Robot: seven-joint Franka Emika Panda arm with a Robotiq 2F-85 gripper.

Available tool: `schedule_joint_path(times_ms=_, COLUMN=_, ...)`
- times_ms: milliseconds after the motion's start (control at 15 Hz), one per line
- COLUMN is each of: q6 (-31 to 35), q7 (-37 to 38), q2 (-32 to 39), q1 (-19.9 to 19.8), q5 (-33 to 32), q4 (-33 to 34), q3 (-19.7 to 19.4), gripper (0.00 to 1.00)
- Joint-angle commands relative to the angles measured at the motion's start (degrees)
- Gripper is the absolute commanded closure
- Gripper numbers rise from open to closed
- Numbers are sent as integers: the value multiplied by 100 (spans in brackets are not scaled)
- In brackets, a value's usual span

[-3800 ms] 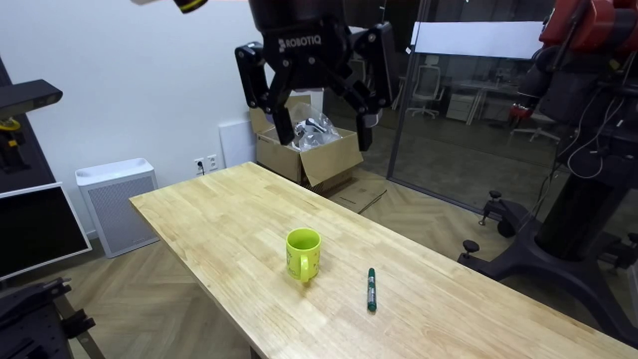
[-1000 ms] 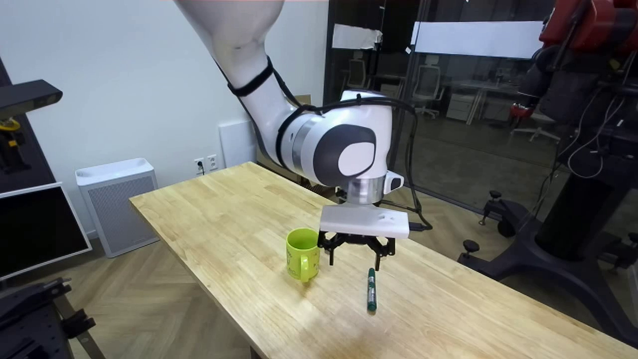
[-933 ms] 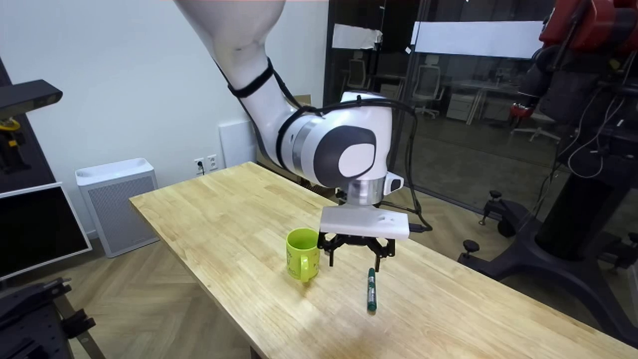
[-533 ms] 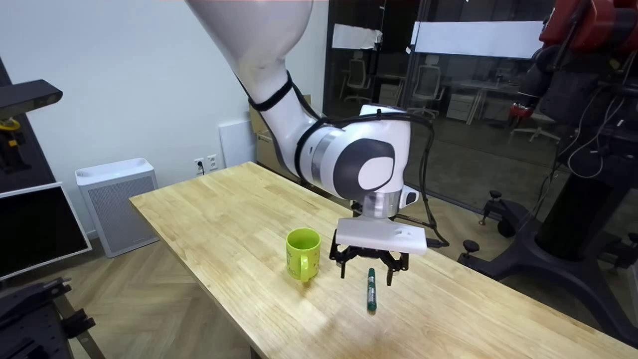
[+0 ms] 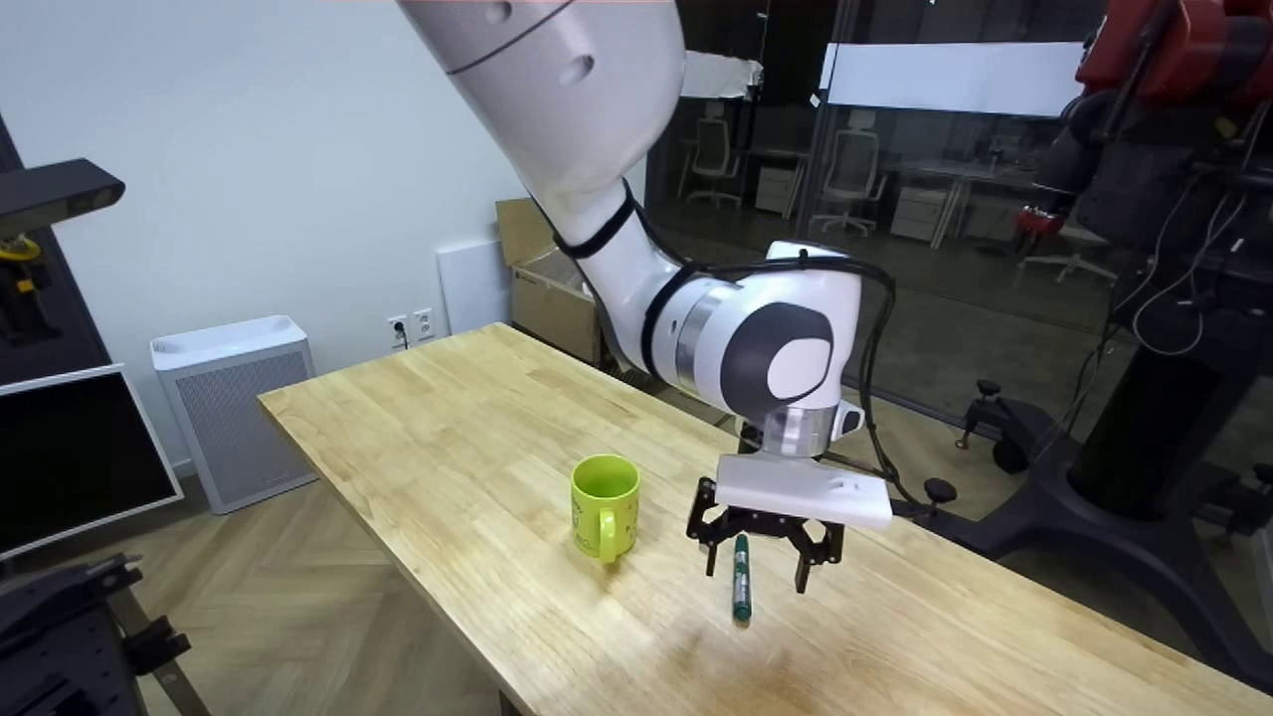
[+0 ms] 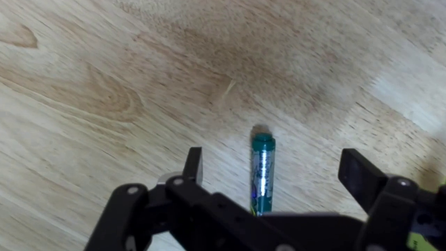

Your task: Put the marker in the yellow mug cup

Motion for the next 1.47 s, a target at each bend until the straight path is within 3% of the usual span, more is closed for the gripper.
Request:
schedule_joint_path(times_ms=0, q6=-427, q7=46, q2=478, q1=49, q5=-187, q4=744, q3=16, gripper=0)
schedule_joint_path(times_ms=533, q6=-972, q7=139, q2=1173, q1=307, q5=-528, q4=1661, q3=-49, gripper=0)
schedule_joint_path(times_ms=600, q6=-1008, q7=145, q2=1247, q1=334, q5=-569, q4=1757, q3=-49, gripper=25)
schedule_joint_path(times_ms=733, q6=-1095, q7=148, q2=1366, q1=380, q5=-611, q4=1934, q3=-48, gripper=32)
schedule_joint_path(times_ms=1333, q6=-1336, q7=56, q2=1619, q1=410, q5=-654, q4=2378, q3=31, gripper=95)
schedule_joint_path(times_ms=1400, q6=-1364, q7=26, q2=1566, q1=388, q5=-615, q4=2321, q3=76, gripper=99)
